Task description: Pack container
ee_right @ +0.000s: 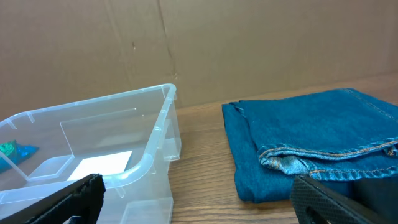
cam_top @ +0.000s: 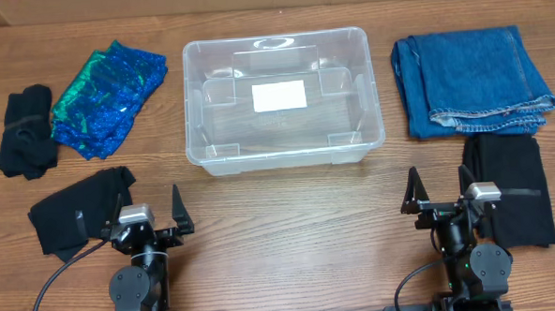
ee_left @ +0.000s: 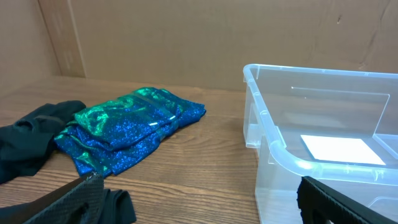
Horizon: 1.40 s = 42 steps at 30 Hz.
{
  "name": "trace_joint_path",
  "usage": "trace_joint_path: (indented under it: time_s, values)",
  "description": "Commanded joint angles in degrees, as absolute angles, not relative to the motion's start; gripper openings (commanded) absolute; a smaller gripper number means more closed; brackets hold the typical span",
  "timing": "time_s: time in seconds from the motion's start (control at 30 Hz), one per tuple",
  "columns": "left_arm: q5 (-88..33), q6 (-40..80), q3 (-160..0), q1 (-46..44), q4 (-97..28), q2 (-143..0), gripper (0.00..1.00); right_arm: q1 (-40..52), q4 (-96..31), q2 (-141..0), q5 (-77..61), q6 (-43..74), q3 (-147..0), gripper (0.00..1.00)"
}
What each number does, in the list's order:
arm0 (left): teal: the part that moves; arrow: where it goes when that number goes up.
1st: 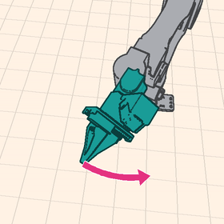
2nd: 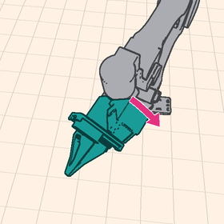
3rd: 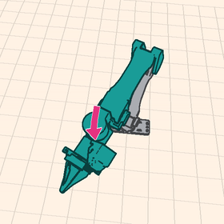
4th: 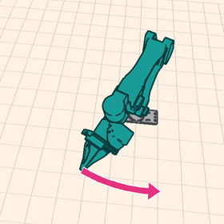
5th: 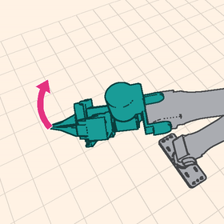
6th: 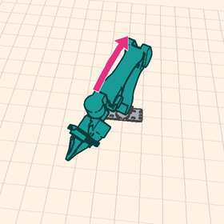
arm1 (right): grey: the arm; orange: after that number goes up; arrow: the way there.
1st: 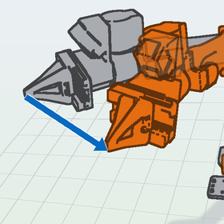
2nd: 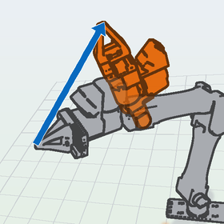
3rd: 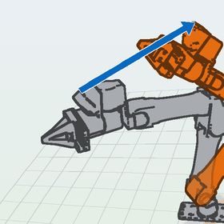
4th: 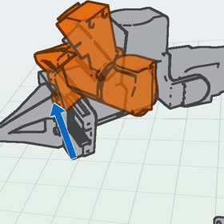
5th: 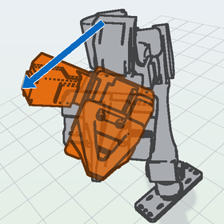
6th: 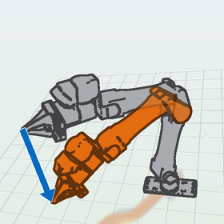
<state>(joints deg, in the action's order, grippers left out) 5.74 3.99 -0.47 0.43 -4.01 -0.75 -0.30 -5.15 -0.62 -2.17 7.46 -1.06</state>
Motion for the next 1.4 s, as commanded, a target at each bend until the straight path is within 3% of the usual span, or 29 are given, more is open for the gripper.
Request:
trace_joint_path:
  time_s: [0.0,1.07,1.17,1.27,1.37]
  values:
    - [5.26,2.74,-0.27,0.73,-3.88,-0.27,1.00,-0.45,-4.71,-0.16,-2.22,7.46,-0.47,1.00]
    - [5.89,2.79,-0.27,0.73,-2.92,-0.27,1.00,-0.45,-4.71,-0.16,-2.22,7.46,-0.47,1.00]
    - [5.37,8.86,-0.38,0.73,0.27,-0.27,1.00,-0.45,-4.71,-0.16,-2.22,7.46,-0.47,1.00]
    - [3.49,9.04,-5.48,0.73,-5.02,-1.61,1.00,-0.45,-4.71,-0.16,-2.22,7.46,-0.47,1.00]
    - [7.99,8.19,-20.25,0.73,-10.44,-14.83,1.00,-0.45,-4.71,-0.16,-2.22,7.46,-0.47,1.00]
